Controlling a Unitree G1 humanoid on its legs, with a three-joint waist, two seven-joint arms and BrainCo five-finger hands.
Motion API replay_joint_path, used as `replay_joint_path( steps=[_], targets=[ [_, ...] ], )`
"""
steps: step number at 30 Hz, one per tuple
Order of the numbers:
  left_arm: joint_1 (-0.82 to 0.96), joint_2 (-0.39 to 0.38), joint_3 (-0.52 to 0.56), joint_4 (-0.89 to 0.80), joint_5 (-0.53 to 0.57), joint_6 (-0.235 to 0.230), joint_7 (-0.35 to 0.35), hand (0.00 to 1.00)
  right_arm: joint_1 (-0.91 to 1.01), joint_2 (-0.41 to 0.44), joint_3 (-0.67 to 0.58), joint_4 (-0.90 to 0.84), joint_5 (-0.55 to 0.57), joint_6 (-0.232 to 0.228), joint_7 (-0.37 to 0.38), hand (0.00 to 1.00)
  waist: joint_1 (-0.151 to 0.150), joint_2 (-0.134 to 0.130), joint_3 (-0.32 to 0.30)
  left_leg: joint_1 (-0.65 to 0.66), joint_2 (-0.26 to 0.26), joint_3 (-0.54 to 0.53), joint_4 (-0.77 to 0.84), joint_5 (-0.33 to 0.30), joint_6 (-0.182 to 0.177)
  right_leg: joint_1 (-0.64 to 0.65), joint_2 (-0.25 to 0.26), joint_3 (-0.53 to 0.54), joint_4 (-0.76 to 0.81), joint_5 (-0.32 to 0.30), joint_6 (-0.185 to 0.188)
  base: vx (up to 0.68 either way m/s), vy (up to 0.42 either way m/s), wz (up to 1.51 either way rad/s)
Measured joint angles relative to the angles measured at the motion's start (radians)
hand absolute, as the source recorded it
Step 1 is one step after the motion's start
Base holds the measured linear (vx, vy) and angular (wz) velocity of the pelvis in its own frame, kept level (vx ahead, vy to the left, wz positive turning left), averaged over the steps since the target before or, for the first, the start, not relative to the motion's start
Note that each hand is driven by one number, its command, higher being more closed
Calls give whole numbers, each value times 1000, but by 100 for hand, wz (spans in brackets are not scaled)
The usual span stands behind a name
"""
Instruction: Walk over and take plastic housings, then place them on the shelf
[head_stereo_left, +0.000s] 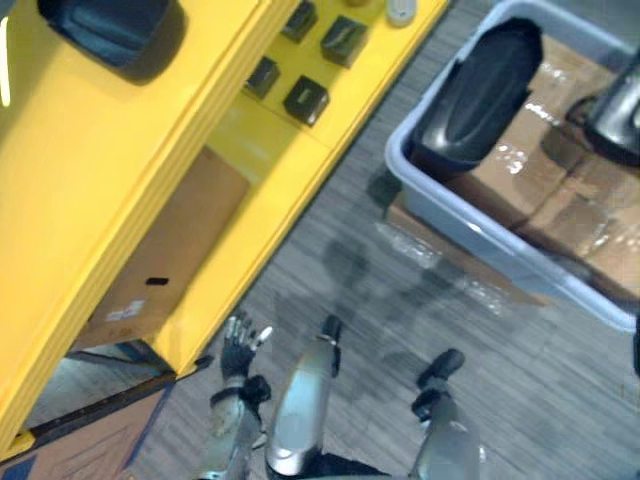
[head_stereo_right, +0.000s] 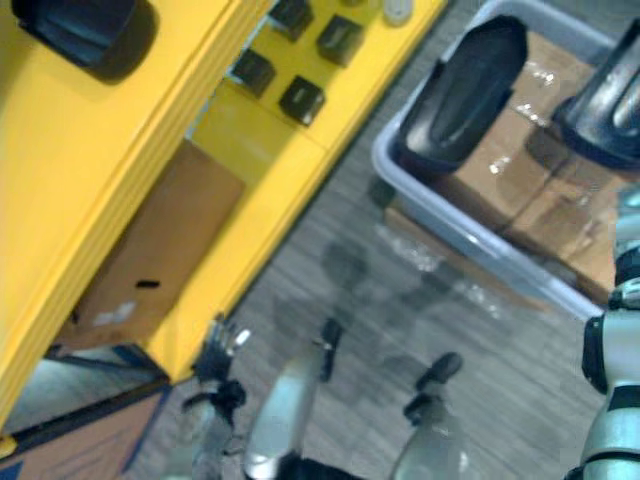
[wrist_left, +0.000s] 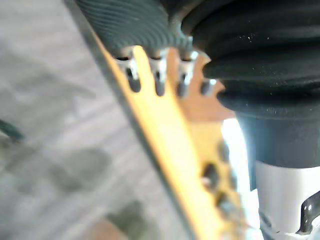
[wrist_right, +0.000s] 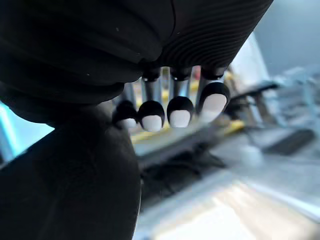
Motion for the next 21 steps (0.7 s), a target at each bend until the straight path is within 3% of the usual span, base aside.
replay_joint_path(
  steps=[5, 8, 11, 14, 21],
  targets=[
    [33, 1, 73, -200, 40, 32, 19, 0, 172, 136, -72, -191, -17, -24, -51, 100, -24, -58, -15, 110, 18, 2, -103, 37, -21, 68, 20, -4, -13, -7, -11, 56, -55, 0],
    [12, 2, 74, -265, 88, 87, -11, 0, 302, 257, -134, -351, -68, -35, -85, 100, -46, -139, -66, 168, 24, 30, -180, 59, -31, 97, 34, -1, -58, -7, -12, 62, -47, -13],
    [-16, 2, 60, -263, 149, 123, -39, 0, 425, 320, -155, -526, -135, -53, -96, 100, -74, -187, -149, 215, 31, 59, -225, 63, -37, 124, 44, 7, -98, -6, -9, 64, -15, -25],
    [-99, 2, 28, -218, 211, 123, -38, 0, 508, 364, -155, -670, -205, -95, -113, 100, -101, -203, -234, 282, 40, 108, -269, 64, -39, 149, 58, 48, -122, -3, -6, 77, -3, -39],
    [-398, 1, -22, -29, 281, 132, 53, 0, 552, 423, -125, -796, -334, -229, -134, 100, -182, -212, -331, 366, 46, 197, -314, 65, -41, 182, 76, 131, -195, 40, -6, 6, 4, -37]
  ],
)
